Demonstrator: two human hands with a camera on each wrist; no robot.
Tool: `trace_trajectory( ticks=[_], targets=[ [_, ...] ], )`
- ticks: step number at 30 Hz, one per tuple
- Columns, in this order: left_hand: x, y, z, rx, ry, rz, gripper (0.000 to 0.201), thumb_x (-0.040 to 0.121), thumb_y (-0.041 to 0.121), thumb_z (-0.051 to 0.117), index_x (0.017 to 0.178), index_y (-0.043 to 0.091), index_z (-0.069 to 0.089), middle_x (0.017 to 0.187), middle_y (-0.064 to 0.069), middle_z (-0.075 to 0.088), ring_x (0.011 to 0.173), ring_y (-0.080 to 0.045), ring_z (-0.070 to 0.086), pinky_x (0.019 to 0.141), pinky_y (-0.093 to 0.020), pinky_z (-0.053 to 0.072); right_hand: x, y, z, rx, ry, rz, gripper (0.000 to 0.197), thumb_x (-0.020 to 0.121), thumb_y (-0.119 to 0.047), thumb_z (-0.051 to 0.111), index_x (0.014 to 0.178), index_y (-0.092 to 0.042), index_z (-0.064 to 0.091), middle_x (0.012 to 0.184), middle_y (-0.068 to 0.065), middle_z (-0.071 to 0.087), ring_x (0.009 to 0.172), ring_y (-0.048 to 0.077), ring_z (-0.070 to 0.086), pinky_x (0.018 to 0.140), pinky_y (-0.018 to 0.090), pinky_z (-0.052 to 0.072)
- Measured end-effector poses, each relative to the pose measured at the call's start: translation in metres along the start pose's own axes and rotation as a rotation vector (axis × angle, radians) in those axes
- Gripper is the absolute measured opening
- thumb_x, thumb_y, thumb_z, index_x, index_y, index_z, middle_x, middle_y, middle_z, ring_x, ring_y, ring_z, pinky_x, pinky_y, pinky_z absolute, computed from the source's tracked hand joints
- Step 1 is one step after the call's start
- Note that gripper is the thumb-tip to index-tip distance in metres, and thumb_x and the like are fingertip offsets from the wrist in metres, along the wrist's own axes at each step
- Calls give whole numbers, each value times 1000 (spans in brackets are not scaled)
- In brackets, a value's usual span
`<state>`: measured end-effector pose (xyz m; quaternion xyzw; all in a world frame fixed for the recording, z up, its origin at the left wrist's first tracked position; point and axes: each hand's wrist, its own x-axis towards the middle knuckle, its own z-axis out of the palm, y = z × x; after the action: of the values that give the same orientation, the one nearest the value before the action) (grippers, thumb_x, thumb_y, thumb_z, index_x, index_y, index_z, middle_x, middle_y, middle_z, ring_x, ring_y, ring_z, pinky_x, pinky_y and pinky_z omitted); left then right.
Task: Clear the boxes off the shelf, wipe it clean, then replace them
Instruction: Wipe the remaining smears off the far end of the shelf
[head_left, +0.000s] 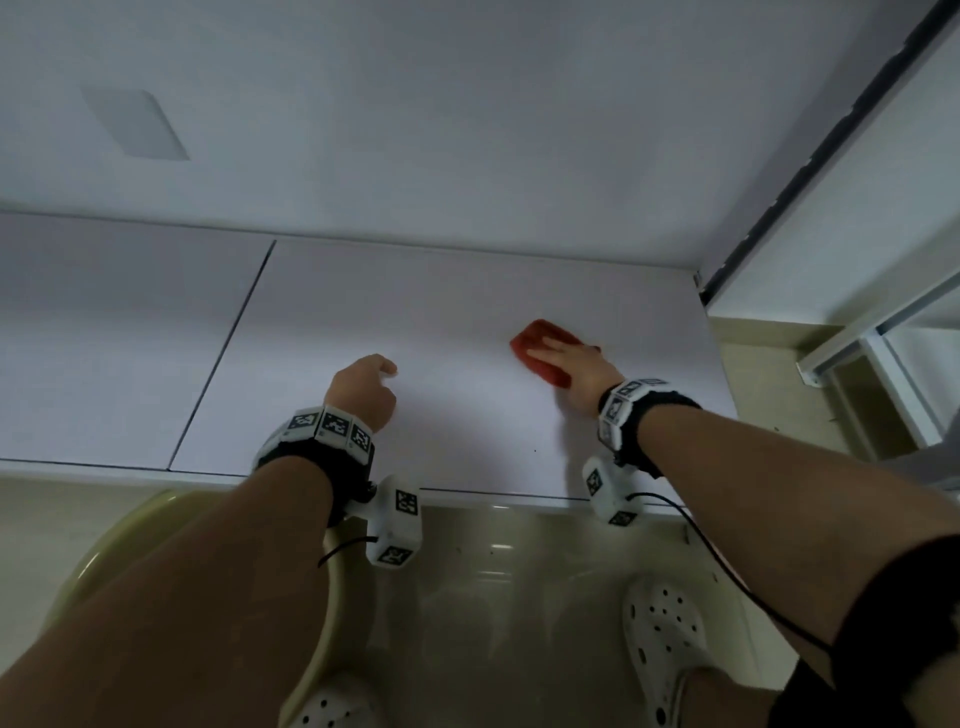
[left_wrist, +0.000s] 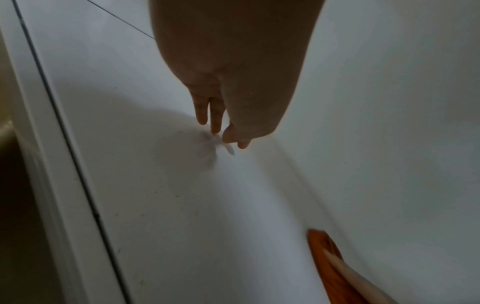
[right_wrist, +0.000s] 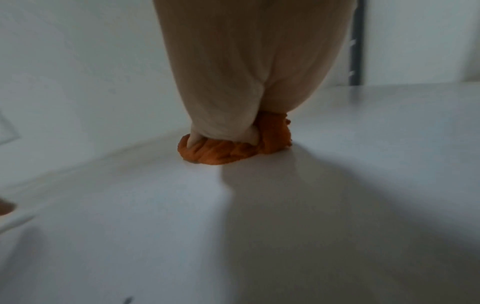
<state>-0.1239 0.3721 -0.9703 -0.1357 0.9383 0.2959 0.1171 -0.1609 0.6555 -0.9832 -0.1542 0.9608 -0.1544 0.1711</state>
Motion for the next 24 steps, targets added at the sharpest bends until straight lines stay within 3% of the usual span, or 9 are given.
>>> trace_trajectory(
  ticks=[2,4,6,10,12,15,18,22,24],
  targets=[
    [-3,1,-1,0,-8,-1,43,87,-1,43,123,16,58,133,-6,55,120,-25,53,91,-24,41,-11,11,3,115,73,53,65,80,5,56,140,-18,42,152,9,29,142,22,29,118,27,11],
    [-6,3,-2,11,-22,15,42,87,-1,42,123,15,58,133,-6,55,121,-24,52,92,-25,41,-24,8,13,293,185,66,58,78,13,53,131,-12,54,146,12,39,137,24,36,111,9,9],
    [-11,6,-2,33,-36,36,40,89,0,41,122,14,58,132,-6,56,120,-24,53,93,-24,41,-37,-3,28,379,223,58,56,77,18,51,124,-11,61,141,11,46,134,20,40,104,2,7],
    [-24,11,-3,33,-42,57,37,89,1,41,119,13,60,129,-6,58,116,-26,55,92,-27,42,-55,-25,62,380,169,-16,68,69,17,50,119,-25,66,138,2,51,133,12,43,117,26,24],
    [-32,13,-3,55,-42,69,37,89,1,41,118,13,60,128,-7,59,116,-26,55,90,-27,43,-66,-41,73,335,113,-82,68,68,15,56,120,-28,65,138,0,51,132,18,45,115,34,31],
    [-44,15,-4,80,-52,70,40,87,-1,41,119,13,60,130,-7,57,117,-26,54,92,-29,43,-82,-77,73,389,-51,-255,43,81,7,60,117,-15,67,132,7,57,124,21,53,112,30,33],
    [-50,20,-8,123,-54,71,40,87,-2,41,118,14,60,130,-8,57,116,-27,54,91,-31,45,-86,-97,59,387,-145,-258,47,82,13,51,113,-16,70,126,9,62,116,24,58,106,29,40],
    [-50,31,-11,154,-63,104,40,88,-2,41,121,12,59,130,-10,56,118,-28,52,92,-31,44,-97,-72,26,642,310,42,40,83,13,51,112,-8,69,120,13,65,111,18,59,90,3,36],
    [-47,35,-10,159,-74,114,40,89,-2,41,121,12,58,131,-11,55,118,-29,52,92,-30,43,-103,-32,19,604,462,302,44,85,6,50,121,-14,64,128,15,59,119,25,55,94,7,34]
  ],
)
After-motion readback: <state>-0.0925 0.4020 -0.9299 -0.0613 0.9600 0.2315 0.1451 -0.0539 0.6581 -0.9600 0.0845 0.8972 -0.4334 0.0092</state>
